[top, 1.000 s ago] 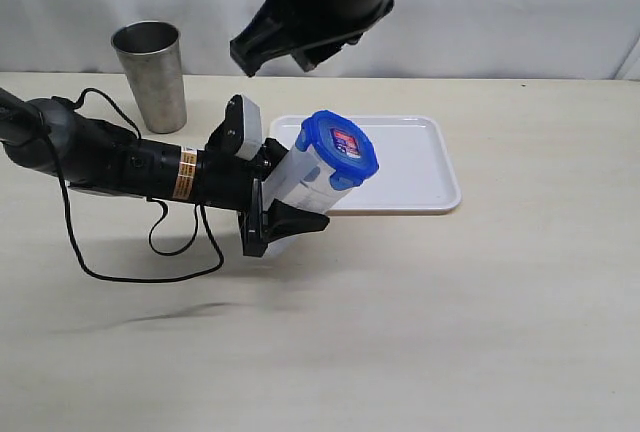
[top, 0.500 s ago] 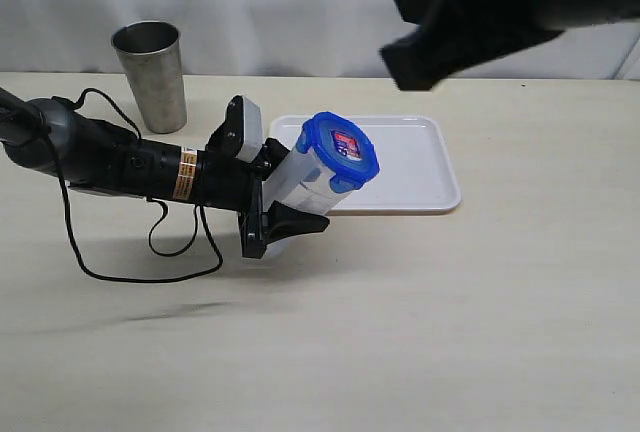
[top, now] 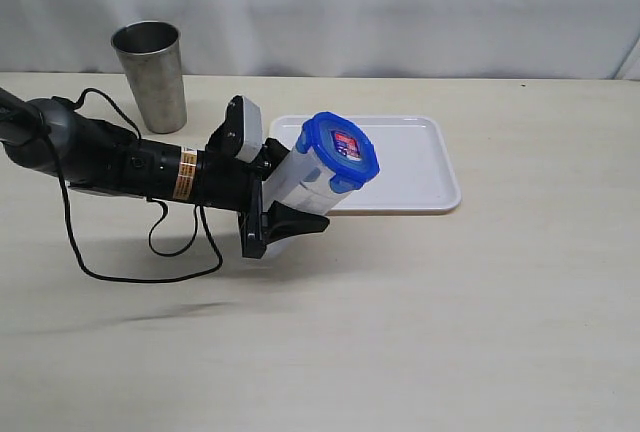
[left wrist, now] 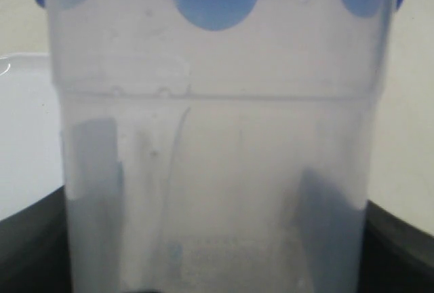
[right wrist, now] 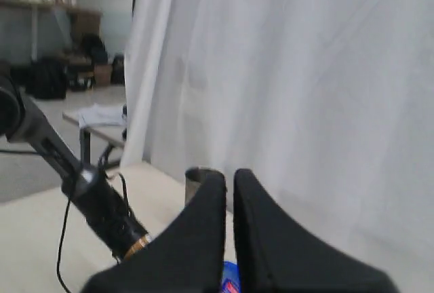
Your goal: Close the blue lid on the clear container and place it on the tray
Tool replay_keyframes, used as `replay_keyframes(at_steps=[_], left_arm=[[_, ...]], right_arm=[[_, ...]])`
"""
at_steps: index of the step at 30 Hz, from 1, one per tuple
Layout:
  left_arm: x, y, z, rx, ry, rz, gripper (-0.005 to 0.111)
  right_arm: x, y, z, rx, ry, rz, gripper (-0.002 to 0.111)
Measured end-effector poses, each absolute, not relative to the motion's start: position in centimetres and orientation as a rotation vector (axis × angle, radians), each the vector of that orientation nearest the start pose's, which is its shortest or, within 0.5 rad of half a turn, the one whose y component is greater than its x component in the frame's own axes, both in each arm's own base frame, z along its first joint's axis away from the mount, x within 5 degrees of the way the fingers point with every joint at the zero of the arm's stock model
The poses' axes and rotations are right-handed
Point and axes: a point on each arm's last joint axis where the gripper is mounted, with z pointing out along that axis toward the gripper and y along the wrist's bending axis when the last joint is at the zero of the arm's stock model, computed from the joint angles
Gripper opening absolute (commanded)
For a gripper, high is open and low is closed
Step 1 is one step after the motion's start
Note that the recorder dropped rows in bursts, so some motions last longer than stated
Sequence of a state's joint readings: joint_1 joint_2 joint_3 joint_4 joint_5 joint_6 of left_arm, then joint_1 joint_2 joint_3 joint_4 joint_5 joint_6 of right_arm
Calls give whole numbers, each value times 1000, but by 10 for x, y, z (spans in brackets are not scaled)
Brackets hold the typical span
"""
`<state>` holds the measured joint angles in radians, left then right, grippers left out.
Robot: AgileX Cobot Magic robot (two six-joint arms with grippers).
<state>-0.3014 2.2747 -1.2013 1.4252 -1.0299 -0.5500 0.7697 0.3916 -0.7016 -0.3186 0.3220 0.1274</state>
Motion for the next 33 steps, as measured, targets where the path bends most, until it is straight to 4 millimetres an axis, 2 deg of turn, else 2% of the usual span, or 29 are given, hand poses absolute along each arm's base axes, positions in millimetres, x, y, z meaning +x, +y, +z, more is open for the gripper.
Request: replay_keyframes(at_steps=[5,9,15,33], left_arm=[[363,-194,83,1412,1487,-888,0],[363,-194,83,1413,1487,-888,0],[363,-194,84,1417,1483,-888,0],[363,-194,84,1417,1481,-887,0]], right_arm=[[16,4,385,-515,1191,459,5],[-6,-20,377,-465,1147,464,5],[-5,-24,364,-476,1269,422,5],[-3,-23,359,-484,1300,413,5]])
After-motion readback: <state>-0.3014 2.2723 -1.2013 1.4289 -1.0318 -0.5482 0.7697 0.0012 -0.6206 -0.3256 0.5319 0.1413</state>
